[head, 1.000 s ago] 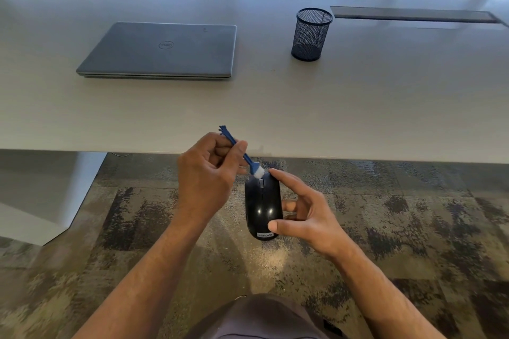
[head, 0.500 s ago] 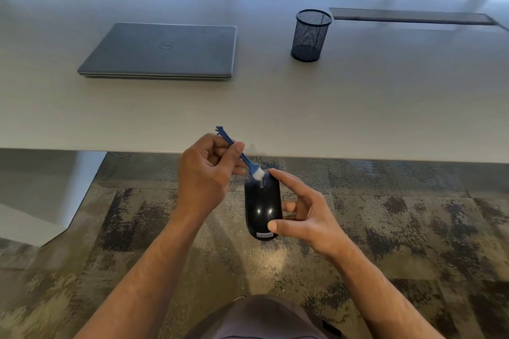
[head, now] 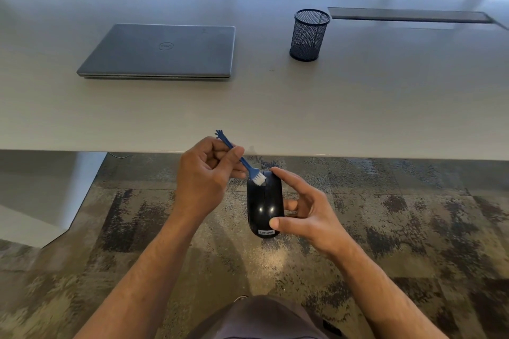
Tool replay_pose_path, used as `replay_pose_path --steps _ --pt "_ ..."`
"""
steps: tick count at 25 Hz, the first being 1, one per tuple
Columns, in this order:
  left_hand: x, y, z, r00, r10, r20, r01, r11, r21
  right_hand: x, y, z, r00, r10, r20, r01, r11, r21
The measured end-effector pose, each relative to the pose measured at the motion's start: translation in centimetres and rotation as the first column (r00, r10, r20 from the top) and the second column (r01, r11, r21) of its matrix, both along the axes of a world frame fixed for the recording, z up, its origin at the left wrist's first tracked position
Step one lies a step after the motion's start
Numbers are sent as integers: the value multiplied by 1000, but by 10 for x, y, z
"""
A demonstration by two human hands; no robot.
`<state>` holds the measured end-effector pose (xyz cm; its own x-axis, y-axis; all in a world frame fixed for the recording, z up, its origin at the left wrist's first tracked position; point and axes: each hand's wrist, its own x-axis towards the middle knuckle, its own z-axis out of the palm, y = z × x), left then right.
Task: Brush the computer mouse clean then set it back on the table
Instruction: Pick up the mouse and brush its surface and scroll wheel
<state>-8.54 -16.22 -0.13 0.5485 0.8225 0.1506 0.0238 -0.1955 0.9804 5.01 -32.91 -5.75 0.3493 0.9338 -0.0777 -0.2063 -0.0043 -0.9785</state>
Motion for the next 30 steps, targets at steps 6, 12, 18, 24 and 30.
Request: replay_pose_path --steps 6,12,18,24,30 --pt "-6 11 -2 997 79 -27 -78 997 20 2 -3 1 1000 -23 5 23 1000 5" --pt "-7 5 -4 999 32 -32 -31 999 18 2 -2 2 1000 -21 -16 22 1000 22" --pt "-14 8 -1 996 68 49 -66 997 -35 2 -3 1 1000 -22 -21 22 1000 15" --pt "-2 1 -4 1000 11 21 -11 999 -35 0 -3 0 1000 5 -1 -5 999 34" --pt "0 10 -2 997 82 7 -82 996 28 2 -9 0 1000 -6 11 6 1000 29"
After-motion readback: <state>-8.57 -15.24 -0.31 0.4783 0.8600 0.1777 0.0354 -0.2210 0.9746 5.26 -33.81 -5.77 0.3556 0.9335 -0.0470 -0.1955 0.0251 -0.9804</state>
